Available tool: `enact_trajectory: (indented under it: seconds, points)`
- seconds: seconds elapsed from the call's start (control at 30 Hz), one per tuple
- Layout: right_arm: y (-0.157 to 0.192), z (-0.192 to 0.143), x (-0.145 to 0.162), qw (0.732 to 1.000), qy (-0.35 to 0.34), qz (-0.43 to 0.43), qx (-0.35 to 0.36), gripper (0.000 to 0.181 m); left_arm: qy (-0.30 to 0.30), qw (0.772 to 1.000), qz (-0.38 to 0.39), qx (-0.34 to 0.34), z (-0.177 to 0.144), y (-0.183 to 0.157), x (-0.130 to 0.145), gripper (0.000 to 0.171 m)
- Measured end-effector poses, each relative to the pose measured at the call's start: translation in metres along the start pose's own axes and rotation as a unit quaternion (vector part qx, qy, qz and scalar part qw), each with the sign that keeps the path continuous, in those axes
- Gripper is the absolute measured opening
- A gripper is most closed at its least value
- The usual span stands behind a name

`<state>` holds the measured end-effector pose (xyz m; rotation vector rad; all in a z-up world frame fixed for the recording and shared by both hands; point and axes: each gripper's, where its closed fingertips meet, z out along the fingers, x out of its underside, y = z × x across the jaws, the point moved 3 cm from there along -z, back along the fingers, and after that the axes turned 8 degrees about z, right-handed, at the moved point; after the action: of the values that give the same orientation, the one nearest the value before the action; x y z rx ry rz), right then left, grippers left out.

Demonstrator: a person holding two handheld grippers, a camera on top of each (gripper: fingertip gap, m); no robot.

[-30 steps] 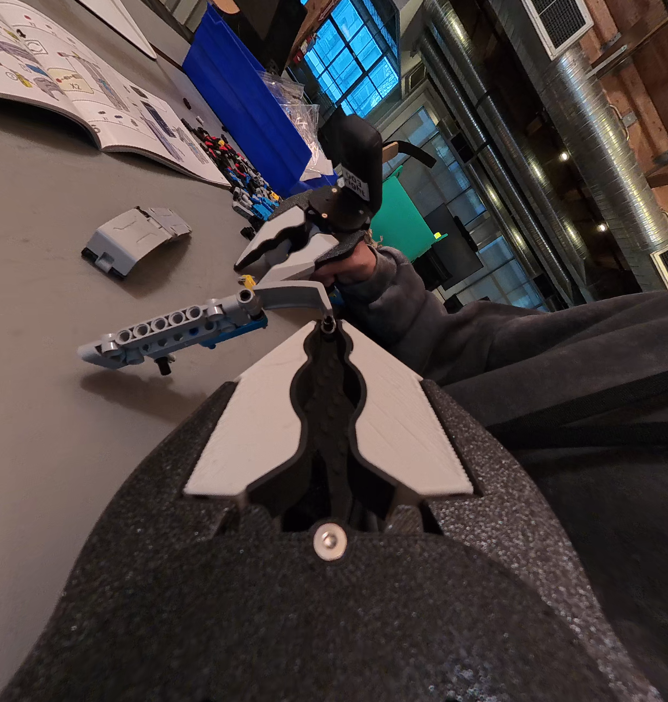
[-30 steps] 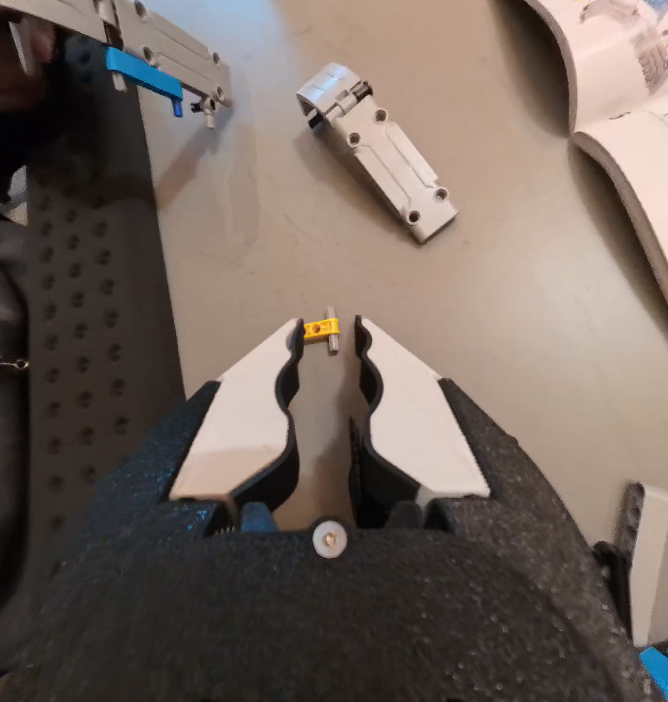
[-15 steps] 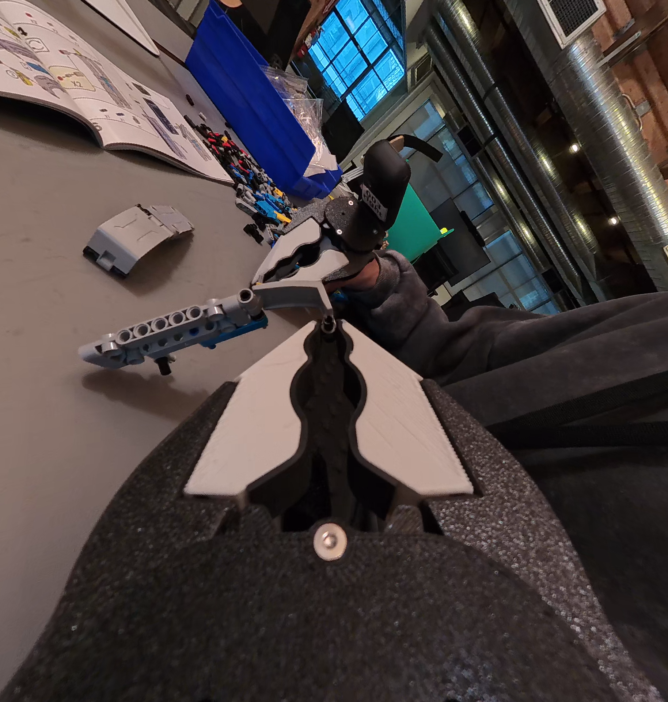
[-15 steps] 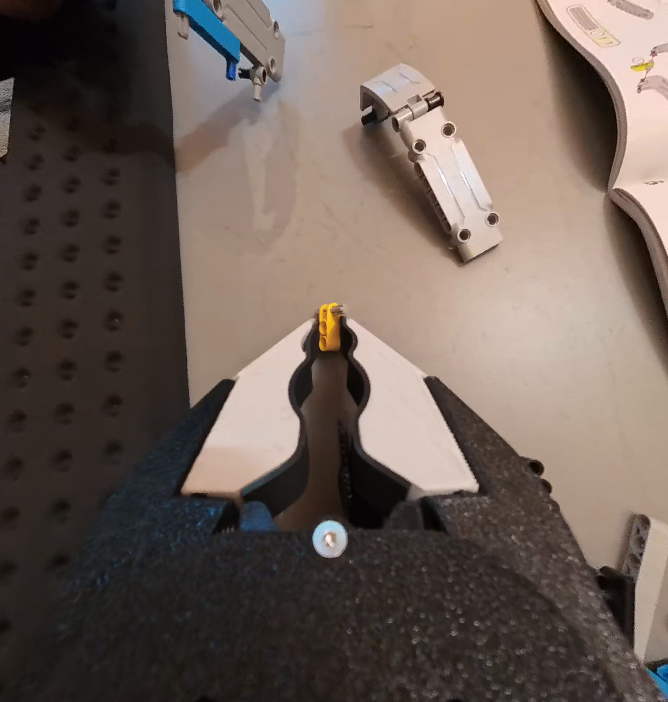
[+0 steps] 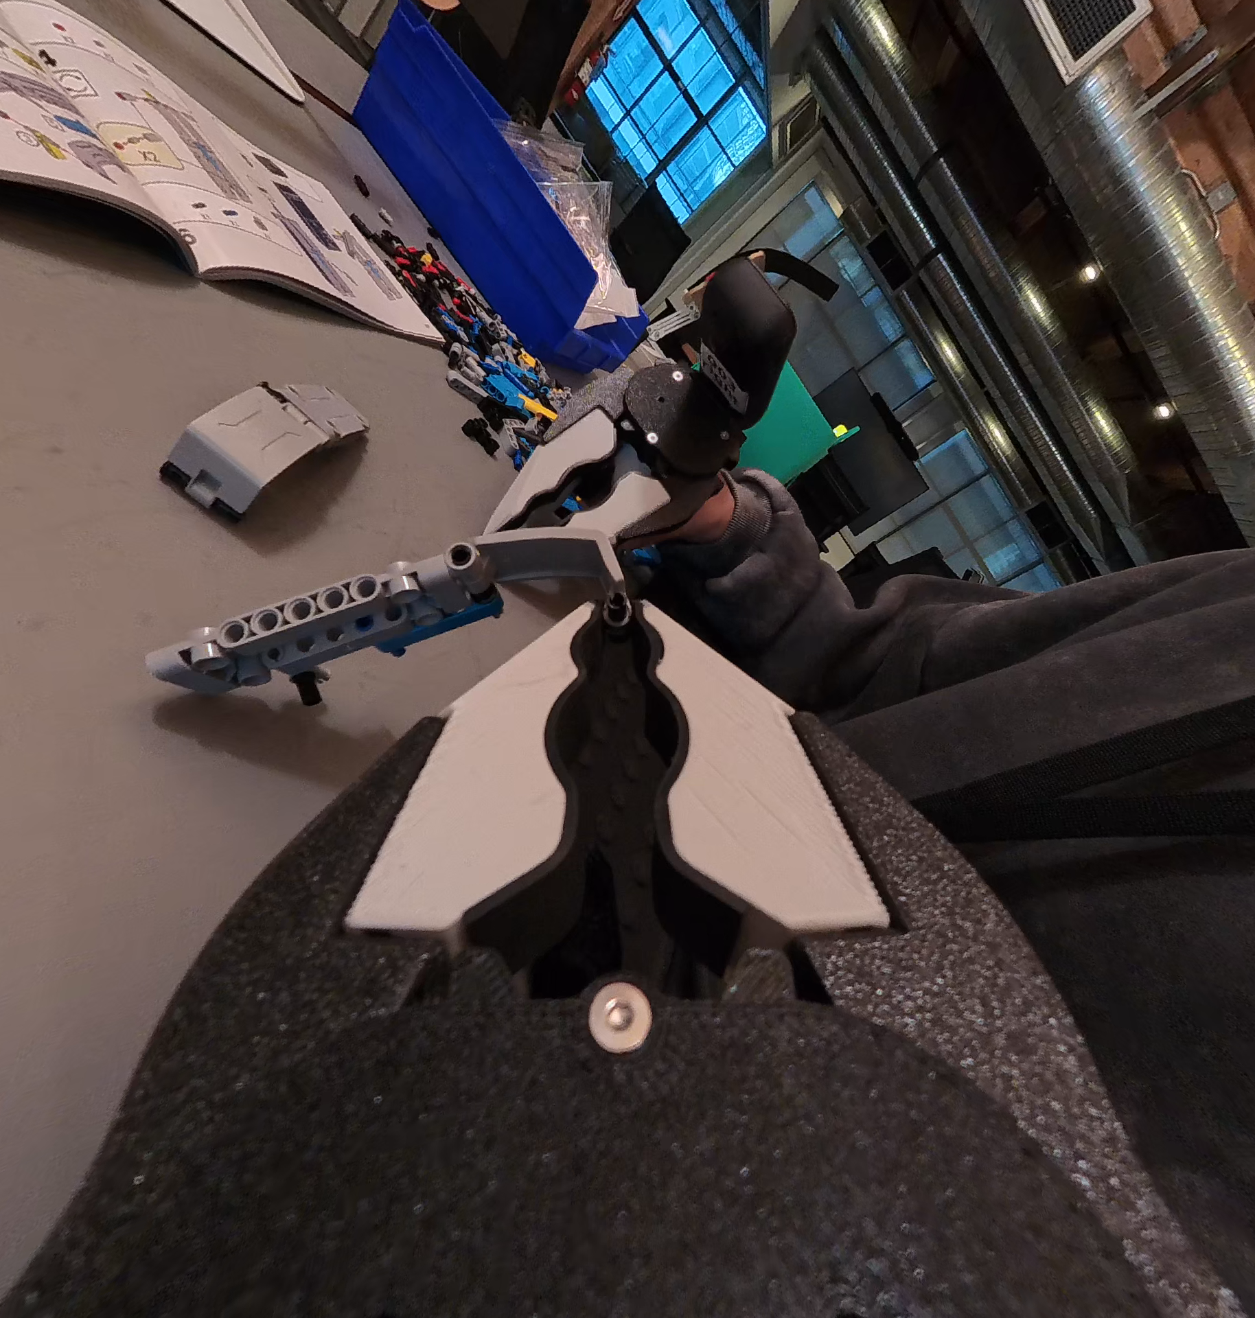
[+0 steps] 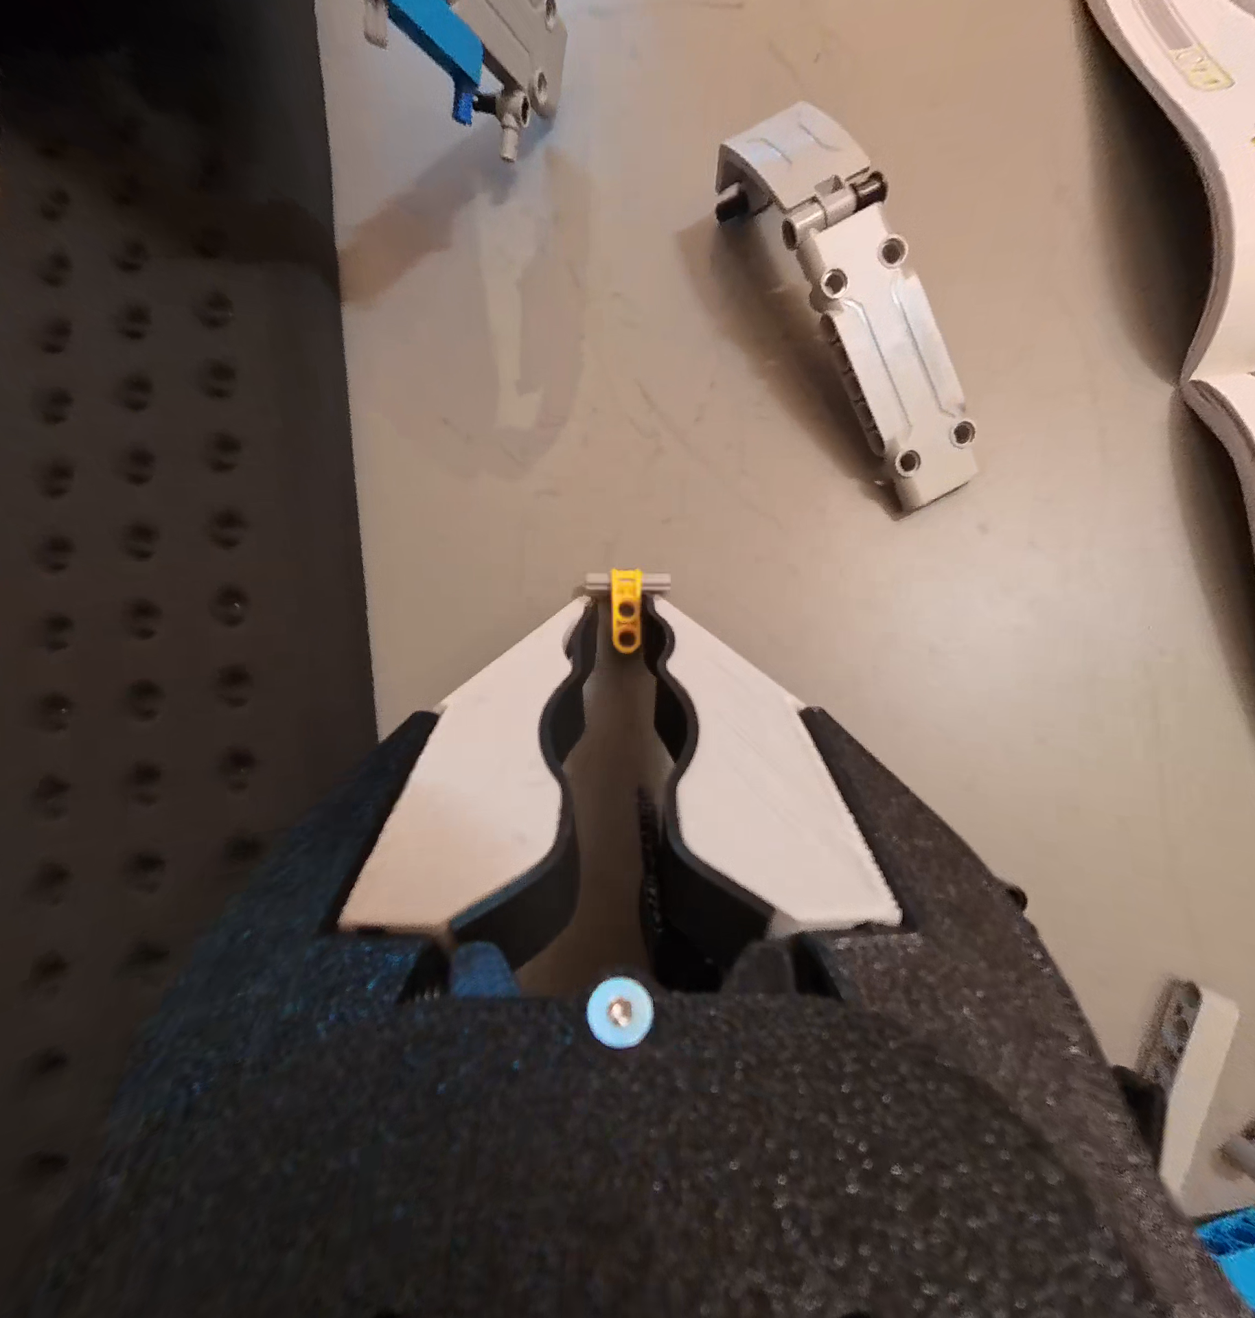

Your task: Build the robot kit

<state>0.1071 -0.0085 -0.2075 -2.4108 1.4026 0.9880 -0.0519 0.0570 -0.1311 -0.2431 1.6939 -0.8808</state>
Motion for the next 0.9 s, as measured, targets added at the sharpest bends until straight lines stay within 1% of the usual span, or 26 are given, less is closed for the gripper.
enact_trajectory:
  seconds: [0.17,0.23,0.27,0.3,0.33,0.37,0.4,0.47,0.5,0.53,0.57,0.6,0.67,0.7,0.73,0.83,0.9]
  points:
    - [0.005,0.004,-0.005,1.0,0.005,0.0,-0.009,0.006,0.0,1.0,0.0,0.001,0.0,0.0,0.0,0.005]
    - [0.008,0.004,-0.007,1.0,0.003,-0.017,-0.005,0.006,-0.001,1.0,0.0,0.001,0.0,0.0,0.0,0.005]
    - [0.008,0.002,-0.011,0.999,-0.01,-0.038,0.014,0.006,-0.001,1.0,0.0,0.001,0.0,0.0,0.0,0.005]
    - [0.006,-0.001,-0.015,0.996,-0.022,-0.07,0.048,0.006,-0.001,1.0,0.0,0.001,0.0,0.0,0.0,0.005]
    - [0.002,-0.004,-0.016,0.988,-0.021,-0.116,0.097,0.006,-0.001,1.0,0.0,0.001,0.0,0.0,0.0,0.005]
    - [-0.008,-0.007,-0.013,0.97,-0.003,-0.176,0.168,0.006,-0.001,1.0,0.0,0.001,0.0,0.0,0.0,0.005]
    - [-0.019,-0.012,-0.01,0.939,0.019,-0.242,0.245,0.006,-0.001,1.0,0.0,0.001,0.0,0.0,0.0,0.006]
    - [-0.032,-0.024,-0.012,0.856,0.038,-0.364,0.366,0.006,0.0,1.0,0.0,0.001,0.0,0.0,0.0,0.006]
    - [-0.037,-0.03,-0.015,0.819,0.047,-0.404,0.404,0.006,0.001,1.0,0.001,0.001,0.0,0.0,0.0,0.006]
    - [-0.044,-0.035,-0.017,0.788,0.058,-0.431,0.436,0.006,0.001,1.0,0.001,0.0,0.0,0.0,0.0,0.006]
    - [-0.05,-0.037,-0.015,0.764,0.074,-0.455,0.452,0.006,0.002,1.0,0.002,0.0,0.001,-0.001,0.001,0.006]
    - [-0.054,-0.037,-0.01,0.746,0.088,-0.48,0.452,0.006,0.002,1.0,0.003,0.0,0.001,-0.001,0.001,0.006]
    - [-0.059,-0.031,0.001,0.721,0.104,-0.525,0.44,0.006,0.002,1.0,0.005,-0.001,0.001,-0.001,0.001,0.006]
    - [-0.06,-0.028,0.007,0.718,0.114,-0.539,0.427,0.006,0.003,1.0,0.005,-0.002,0.001,-0.001,0.001,0.006]
    - [-0.06,-0.025,0.012,0.722,0.116,-0.541,0.415,0.006,0.003,1.0,0.005,-0.002,0.001,-0.001,0.001,0.006]
    - [-0.054,-0.026,0.014,0.749,0.096,-0.526,0.392,0.007,0.003,1.0,0.006,-0.003,0.001,-0.001,0.001,0.006]
    - [-0.049,-0.027,0.017,0.775,0.085,-0.505,0.371,0.007,0.003,1.0,0.005,-0.004,0.001,-0.001,0.001,0.006]
